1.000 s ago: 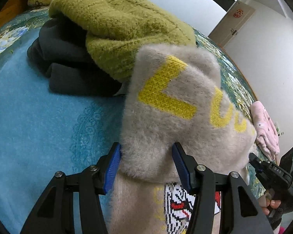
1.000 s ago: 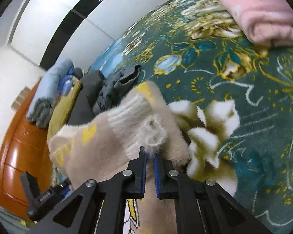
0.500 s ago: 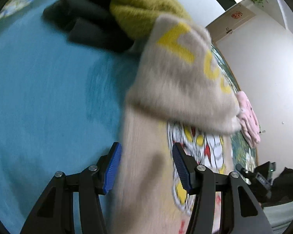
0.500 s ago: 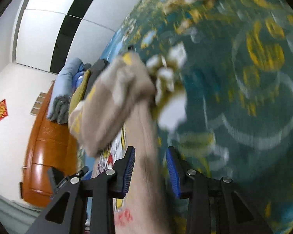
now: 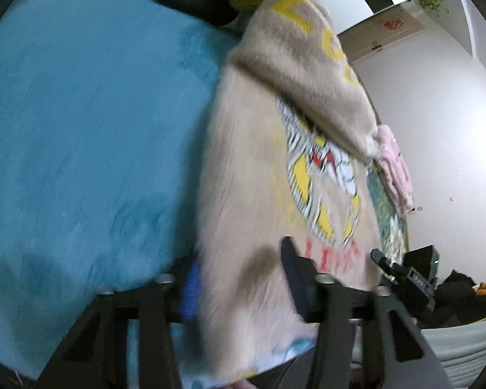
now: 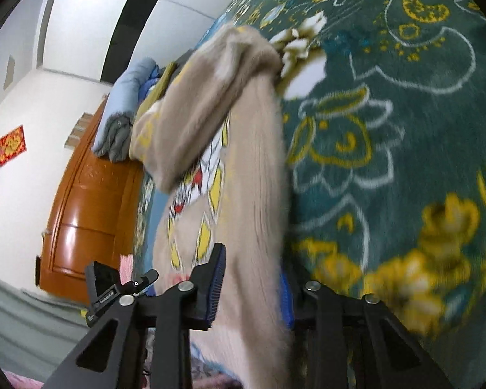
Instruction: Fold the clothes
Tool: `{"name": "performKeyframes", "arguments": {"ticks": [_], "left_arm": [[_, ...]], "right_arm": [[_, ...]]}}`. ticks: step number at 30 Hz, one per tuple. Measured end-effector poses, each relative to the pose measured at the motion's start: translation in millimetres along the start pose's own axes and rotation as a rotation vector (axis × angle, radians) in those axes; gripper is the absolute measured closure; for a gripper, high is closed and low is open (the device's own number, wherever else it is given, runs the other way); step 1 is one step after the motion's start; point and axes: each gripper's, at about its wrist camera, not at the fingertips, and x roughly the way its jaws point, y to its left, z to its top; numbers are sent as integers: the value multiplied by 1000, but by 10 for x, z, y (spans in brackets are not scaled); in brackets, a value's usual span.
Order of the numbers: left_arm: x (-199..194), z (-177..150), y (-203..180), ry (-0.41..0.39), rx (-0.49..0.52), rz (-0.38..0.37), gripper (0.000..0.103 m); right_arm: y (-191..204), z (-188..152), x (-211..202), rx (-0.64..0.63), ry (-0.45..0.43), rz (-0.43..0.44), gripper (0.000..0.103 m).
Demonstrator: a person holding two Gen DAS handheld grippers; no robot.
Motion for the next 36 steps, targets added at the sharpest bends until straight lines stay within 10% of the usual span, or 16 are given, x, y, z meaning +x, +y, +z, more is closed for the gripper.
{"name": "performKeyframes", "arguments": {"ticks": [8, 17, 36], "left_arm": [[-738, -14, -310, -177, 64, -168, 93], [-1207, -277, -414, -150, 97, -252, 93], [118, 1290, 128, -147, -421, -492, 78]], "right_arm": [[391, -99, -515, -119, -126, 98, 92], [704, -404, -1025, -181, -149, 188, 92], [490, 1026, -159, 67, -116, 75, 89]]}}
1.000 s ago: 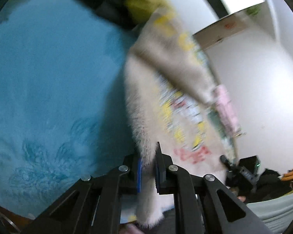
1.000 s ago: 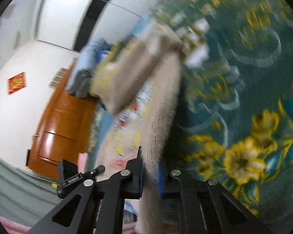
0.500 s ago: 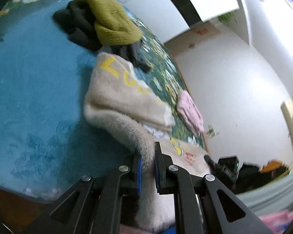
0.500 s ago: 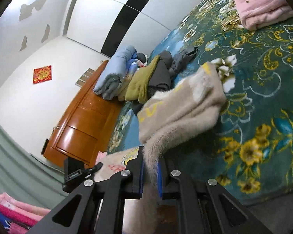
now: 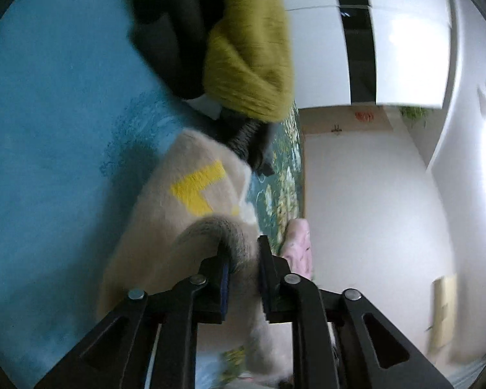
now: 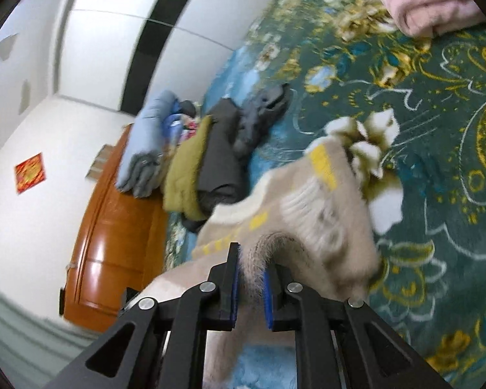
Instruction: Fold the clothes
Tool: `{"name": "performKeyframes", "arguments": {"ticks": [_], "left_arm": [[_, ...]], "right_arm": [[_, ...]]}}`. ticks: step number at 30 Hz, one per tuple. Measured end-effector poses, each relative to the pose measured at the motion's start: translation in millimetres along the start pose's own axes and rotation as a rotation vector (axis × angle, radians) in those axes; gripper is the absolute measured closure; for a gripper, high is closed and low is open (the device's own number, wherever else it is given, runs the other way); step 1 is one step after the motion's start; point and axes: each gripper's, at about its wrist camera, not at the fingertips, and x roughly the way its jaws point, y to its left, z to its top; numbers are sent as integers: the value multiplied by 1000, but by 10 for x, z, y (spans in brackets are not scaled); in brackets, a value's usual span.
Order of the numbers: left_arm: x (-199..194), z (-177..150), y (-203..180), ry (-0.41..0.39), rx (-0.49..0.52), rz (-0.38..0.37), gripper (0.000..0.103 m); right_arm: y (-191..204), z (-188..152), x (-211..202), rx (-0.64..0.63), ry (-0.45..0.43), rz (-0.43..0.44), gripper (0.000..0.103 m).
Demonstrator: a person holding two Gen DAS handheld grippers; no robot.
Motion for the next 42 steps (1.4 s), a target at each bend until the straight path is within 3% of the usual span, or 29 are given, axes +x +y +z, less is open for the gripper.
{"name": "performKeyframes", "arguments": {"ticks": [1, 3, 5, 7, 8, 9, 11, 15, 19, 22, 23, 24, 25, 26, 30, 33, 37, 42], "left_arm": [[16, 39, 49, -5, -31, -25, 74], [-6, 83, 119, -24, -79, -82, 55], [-97, 127, 156, -60, -111, -163, 46], [-199, 174, 197, -88, -140, -246, 44], [-245, 188, 200, -102, -138, -250, 44], [-285, 190, 175, -116, -113, -212, 44], [-305, 158, 49, -127, 8, -64, 44], [-66, 21, -178, -91, 252, 178, 44], [246, -113, -341, -56, 426, 340, 45], [352, -194, -416, -72, 506, 442, 68], [354, -239, -466, -80, 546, 479, 78], [346, -292, -527, -88, 594, 514, 87], [338, -344, -587, -95, 643, 549, 89], [310, -395, -646, -105, 681, 549, 91], [53, -480, -816, -165, 724, 372, 91], [107, -405, -640, -143, 667, 412, 91], [264, -310, -208, -89, 547, 497, 91], [181, -388, -276, -79, 577, 494, 91]], "right_arm": [[-45, 50, 57, 22, 4, -4, 89], [-115, 108, 136, 61, 7, 0, 86], [-171, 136, 167, 86, 0, 15, 83], [-210, 157, 136, 94, -20, 34, 77], [-230, 168, 120, 98, -30, 43, 73], [-251, 181, 95, 102, -46, 48, 67], [-285, 217, 0, 103, -105, 17, 57], [-226, 239, 31, 29, -87, -59, 57], [-26, 180, 286, -116, -23, -170, 57], [123, 149, 438, -221, -6, -257, 57], [157, 148, 459, -245, -7, -278, 61], [180, 151, 450, -257, -14, -289, 72], [206, 153, 433, -269, -23, -295, 80], [238, 154, 396, -279, -36, -286, 86], [357, 137, 211, -297, -103, -214, 89], [301, 144, 145, -268, -132, -223, 89], [16, 117, 293, -188, -71, -272, 89], [-70, 126, 325, -154, -58, -258, 89]]}}
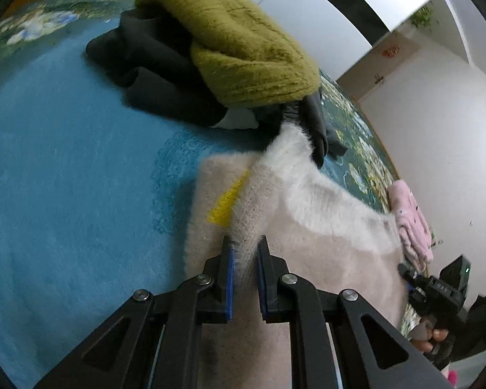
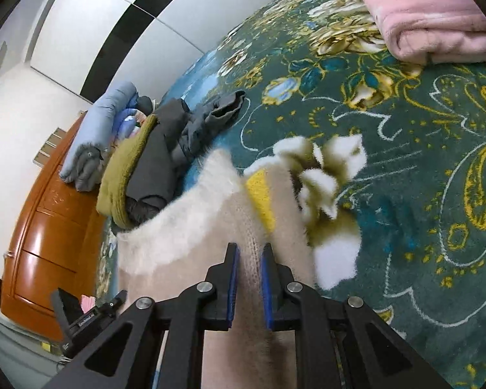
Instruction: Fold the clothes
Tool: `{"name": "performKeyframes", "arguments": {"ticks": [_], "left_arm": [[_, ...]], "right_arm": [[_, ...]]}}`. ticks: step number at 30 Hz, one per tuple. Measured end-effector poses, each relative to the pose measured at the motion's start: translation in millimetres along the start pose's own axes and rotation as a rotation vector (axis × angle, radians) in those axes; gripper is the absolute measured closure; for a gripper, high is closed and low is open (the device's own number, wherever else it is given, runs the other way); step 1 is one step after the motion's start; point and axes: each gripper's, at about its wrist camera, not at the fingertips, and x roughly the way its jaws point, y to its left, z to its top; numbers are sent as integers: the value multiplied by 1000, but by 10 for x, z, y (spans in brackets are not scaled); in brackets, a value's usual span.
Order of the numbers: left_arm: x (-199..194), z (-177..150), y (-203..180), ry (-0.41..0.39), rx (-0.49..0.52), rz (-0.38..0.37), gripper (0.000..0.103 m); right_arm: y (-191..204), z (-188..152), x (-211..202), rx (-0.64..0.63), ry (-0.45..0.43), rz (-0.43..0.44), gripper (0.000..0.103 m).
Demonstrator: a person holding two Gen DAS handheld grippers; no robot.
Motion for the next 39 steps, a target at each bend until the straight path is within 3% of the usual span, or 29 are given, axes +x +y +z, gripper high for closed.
{"name": "performKeyframes", "arguments": {"ticks": [7, 8, 9, 11, 14, 18, 24, 29, 35, 39], "left_arm": [[-170, -8, 87, -18, -27, -52, 85], [-151, -20, 122, -16, -42, -44, 73], [-163, -33, 166, -14, -61, -40, 57], [-153, -53, 234, -2, -99, -52, 45], [24, -106, 322, 63, -137, -104, 35], [197, -136, 380, 105, -175, -141, 32], [378, -56, 416, 130, -227, -239, 32], [414, -62, 393, 116, -243, -232, 33], [239, -137, 285, 98, -212, -185, 67], [31, -92, 14, 61, -122, -162, 72]], "right_arm": [[72, -61, -236, -60, -34, 23, 84], [15, -104, -268, -48, -38, 20, 78], [-59, -153, -288, -29, -34, 14, 63], [-209, -258, -325, 22, -26, 21, 47], [-352, -352, -298, 86, -3, 69, 39], [-440, -388, -155, 139, 37, 115, 32], [-411, -244, 109, 157, 65, 161, 32], [-362, -176, 221, 167, 61, 177, 36], [-344, -195, 136, 192, 47, 185, 60], [-187, -92, -14, 154, 20, 204, 67]]}}
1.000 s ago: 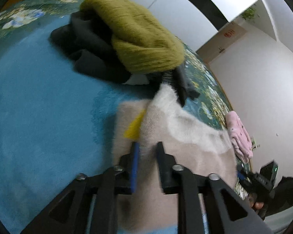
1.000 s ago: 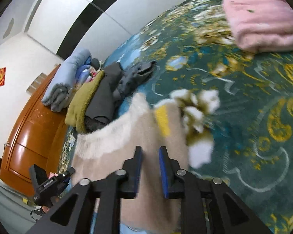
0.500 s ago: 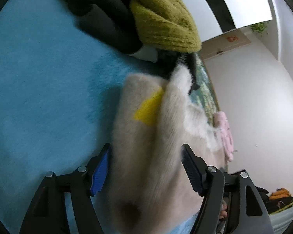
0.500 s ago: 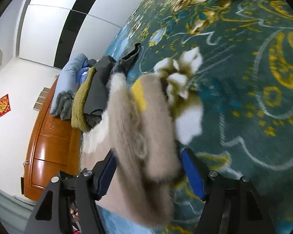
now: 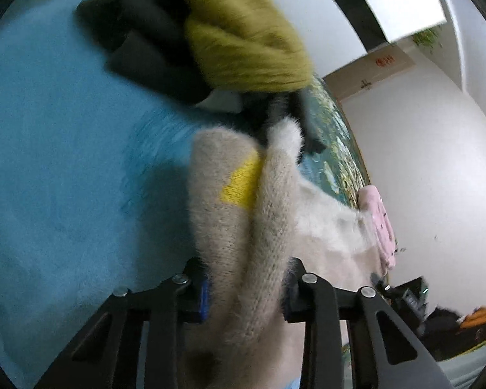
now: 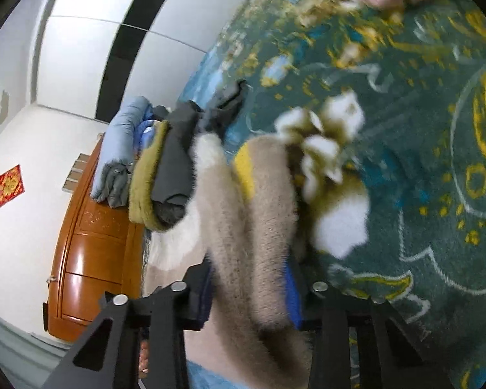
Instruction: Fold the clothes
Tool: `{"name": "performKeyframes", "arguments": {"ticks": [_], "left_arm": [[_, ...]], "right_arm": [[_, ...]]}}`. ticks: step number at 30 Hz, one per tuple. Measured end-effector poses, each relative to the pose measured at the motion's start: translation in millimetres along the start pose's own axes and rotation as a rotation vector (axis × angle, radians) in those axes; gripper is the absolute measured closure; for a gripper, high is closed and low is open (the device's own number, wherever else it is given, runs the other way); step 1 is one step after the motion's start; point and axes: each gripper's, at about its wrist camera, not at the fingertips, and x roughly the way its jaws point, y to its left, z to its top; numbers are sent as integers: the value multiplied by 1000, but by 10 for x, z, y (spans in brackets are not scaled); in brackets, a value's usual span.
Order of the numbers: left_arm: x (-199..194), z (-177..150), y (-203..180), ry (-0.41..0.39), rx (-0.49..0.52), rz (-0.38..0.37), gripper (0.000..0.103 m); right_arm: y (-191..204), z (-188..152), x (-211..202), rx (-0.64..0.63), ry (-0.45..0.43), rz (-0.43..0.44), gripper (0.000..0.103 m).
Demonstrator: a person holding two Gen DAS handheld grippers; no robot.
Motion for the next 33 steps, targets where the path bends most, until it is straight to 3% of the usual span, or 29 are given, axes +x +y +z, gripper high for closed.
{"name": "performKeyframes", "arguments": {"ticks": [6, 9, 17, 23, 29, 33], "left_arm": [[-41, 143, -566, -8, 100, -96, 73], [193, 247, -977, 22, 165, -150, 73], [1154, 649, -2464, 122, 361, -283, 73], [2039, 857, -3530, 214, 433, -346, 73], [2870, 878, -4351, 249, 466, -409, 73], [3334, 807, -4623, 256, 473, -414, 73]], "right_arm": [[202, 243, -410, -60, -48, 51, 69], [179, 434, -721, -72, -90, 42, 69], [42, 1199, -1772, -95, -262, -31, 69], [-191, 1934, -2521, -75, -374, -119, 69], [-552, 2504, -3084, -42, -469, -171, 69], [-825, 2777, -3292, -13, -520, -200, 69]]}}
